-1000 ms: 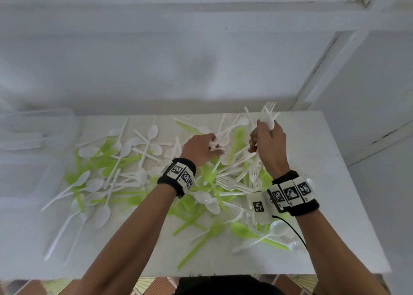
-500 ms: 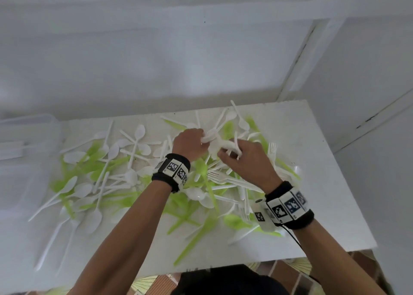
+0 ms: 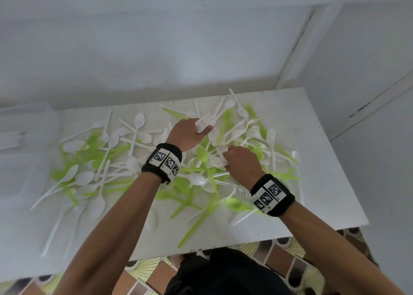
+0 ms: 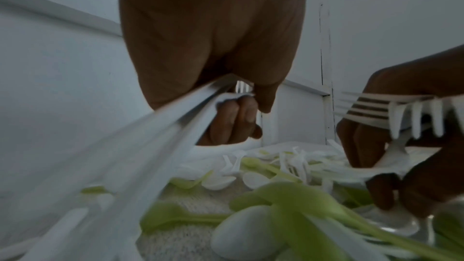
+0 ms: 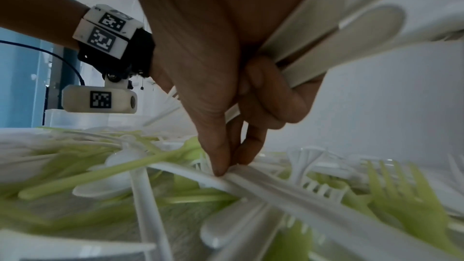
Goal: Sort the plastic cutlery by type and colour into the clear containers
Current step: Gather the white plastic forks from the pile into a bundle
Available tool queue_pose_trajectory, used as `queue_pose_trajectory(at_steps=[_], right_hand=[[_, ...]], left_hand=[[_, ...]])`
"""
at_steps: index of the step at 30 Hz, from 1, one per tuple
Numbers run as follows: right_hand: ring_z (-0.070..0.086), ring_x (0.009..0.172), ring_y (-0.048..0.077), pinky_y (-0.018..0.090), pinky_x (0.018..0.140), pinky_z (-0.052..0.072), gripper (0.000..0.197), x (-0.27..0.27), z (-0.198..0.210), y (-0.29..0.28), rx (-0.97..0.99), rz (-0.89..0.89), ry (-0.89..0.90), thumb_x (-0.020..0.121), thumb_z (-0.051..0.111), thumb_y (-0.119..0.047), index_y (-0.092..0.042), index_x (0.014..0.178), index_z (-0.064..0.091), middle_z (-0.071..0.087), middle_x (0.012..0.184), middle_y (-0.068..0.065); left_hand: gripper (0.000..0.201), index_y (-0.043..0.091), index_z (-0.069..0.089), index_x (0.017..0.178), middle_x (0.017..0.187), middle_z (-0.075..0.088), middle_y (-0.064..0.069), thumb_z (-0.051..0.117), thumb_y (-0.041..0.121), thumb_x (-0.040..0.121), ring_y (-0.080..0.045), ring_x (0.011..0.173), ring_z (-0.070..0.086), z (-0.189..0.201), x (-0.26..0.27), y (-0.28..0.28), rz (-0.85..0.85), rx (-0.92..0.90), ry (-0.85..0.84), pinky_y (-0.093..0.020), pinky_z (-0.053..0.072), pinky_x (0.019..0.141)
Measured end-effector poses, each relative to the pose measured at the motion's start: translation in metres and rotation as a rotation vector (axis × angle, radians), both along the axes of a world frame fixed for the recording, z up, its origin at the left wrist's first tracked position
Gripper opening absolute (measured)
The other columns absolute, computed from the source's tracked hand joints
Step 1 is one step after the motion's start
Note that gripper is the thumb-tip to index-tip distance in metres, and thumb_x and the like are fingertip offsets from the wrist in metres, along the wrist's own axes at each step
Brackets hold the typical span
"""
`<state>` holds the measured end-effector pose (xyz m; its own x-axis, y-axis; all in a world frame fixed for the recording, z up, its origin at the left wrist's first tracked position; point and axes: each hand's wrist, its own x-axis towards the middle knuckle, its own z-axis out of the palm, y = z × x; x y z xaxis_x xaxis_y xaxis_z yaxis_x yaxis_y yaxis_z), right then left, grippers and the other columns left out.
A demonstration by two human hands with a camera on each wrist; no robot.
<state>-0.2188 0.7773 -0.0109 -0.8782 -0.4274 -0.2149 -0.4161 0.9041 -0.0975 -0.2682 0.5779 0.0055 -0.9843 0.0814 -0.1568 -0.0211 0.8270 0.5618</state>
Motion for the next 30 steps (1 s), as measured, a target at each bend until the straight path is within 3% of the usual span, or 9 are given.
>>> queue_pose_trajectory(at_steps=[4,10,16,19,23,26,28,30], right_hand=[[0.062,0.089,0.033,0.035,0.061,0.038,0.021,-0.001,0.001,0.006,-0.05,0.037,0.006,0.091,0.06,-0.008,-0.009,0.112,0.062,0.058,0.108,0.007],[0.062,0.091,0.037,0.038,0.064,0.038,0.037,0.001,0.005,0.021,-0.111,0.014,-0.02,0.095,0.057,-0.01,-0.007,0.13,0.047,0.064,0.103,0.013],[0.06,0.102,0.03,0.032,0.069,0.036,0.033,0.003,-0.001,0.021,-0.116,0.015,-0.077,0.094,0.065,-0.038,-0.009,0.111,0.06,0.063,0.109,0.006],[0.062,0.098,0.031,0.035,0.069,0.04,0.031,0.002,-0.006,0.021,-0.206,-0.051,-0.071,0.093,0.069,-0.038,-0.009,0.102,0.067,0.067,0.101,0.009],[0.062,0.086,0.028,0.033,0.064,0.036,0.026,0.0,0.001,0.026,-0.325,-0.142,-0.079,0.093,0.071,-0.034,-0.009,0.096,0.073,0.069,0.086,0.011],[0.064,0.086,0.034,0.041,0.069,0.05,0.014,-0.008,0.006,0.033,-0.376,-0.156,-0.106,0.09,0.067,-0.021,-0.012,0.101,0.065,0.07,0.088,0.012],[0.065,0.08,0.035,0.048,0.07,0.054,0.015,-0.013,0.011,0.04,-0.421,-0.152,-0.06,0.09,0.065,-0.017,-0.011,0.101,0.058,0.07,0.085,0.01],[0.066,0.07,0.032,0.044,0.065,0.054,0.014,-0.016,0.019,0.049,-0.494,-0.174,0.03,0.093,0.064,-0.021,-0.01,0.101,0.059,0.07,0.078,0.008]], left_hand=[[0.048,0.026,0.038,0.061,0.056,0.046,0.005,0.052,0.049,0.1,-0.017,0.056,0.048,0.0,0.01,0.003,0.021,0.039,-0.021,-0.031,0.027,0.052],[0.047,0.022,0.039,0.058,0.054,0.045,0.005,0.058,0.037,0.098,-0.013,0.051,0.045,-0.001,0.037,0.015,0.247,0.2,0.028,-0.028,0.027,0.049],[0.043,0.021,0.041,0.058,0.054,0.047,0.002,0.062,0.03,0.095,-0.019,0.056,0.048,-0.016,0.055,0.023,0.31,0.285,0.0,-0.028,0.031,0.05],[0.045,0.019,0.04,0.057,0.051,0.045,0.002,0.062,0.029,0.095,-0.018,0.051,0.044,-0.016,0.06,0.021,0.359,0.34,0.048,-0.029,0.032,0.051],[0.046,0.02,0.04,0.056,0.049,0.044,0.004,0.062,0.03,0.095,-0.015,0.047,0.043,-0.016,0.063,0.024,0.397,0.361,0.06,-0.027,0.031,0.049],[0.046,0.022,0.038,0.056,0.048,0.041,0.006,0.061,0.029,0.095,-0.014,0.045,0.04,-0.018,0.065,0.03,0.427,0.365,0.069,-0.026,0.029,0.047],[0.043,0.023,0.041,0.059,0.052,0.045,0.006,0.061,0.031,0.096,-0.016,0.051,0.047,-0.02,0.069,0.034,0.392,0.318,0.052,-0.026,0.03,0.048],[0.027,0.021,0.059,0.073,0.066,0.06,0.004,0.062,0.035,0.095,-0.023,0.068,0.061,-0.022,0.072,0.041,0.271,0.23,0.015,-0.028,0.04,0.056]])
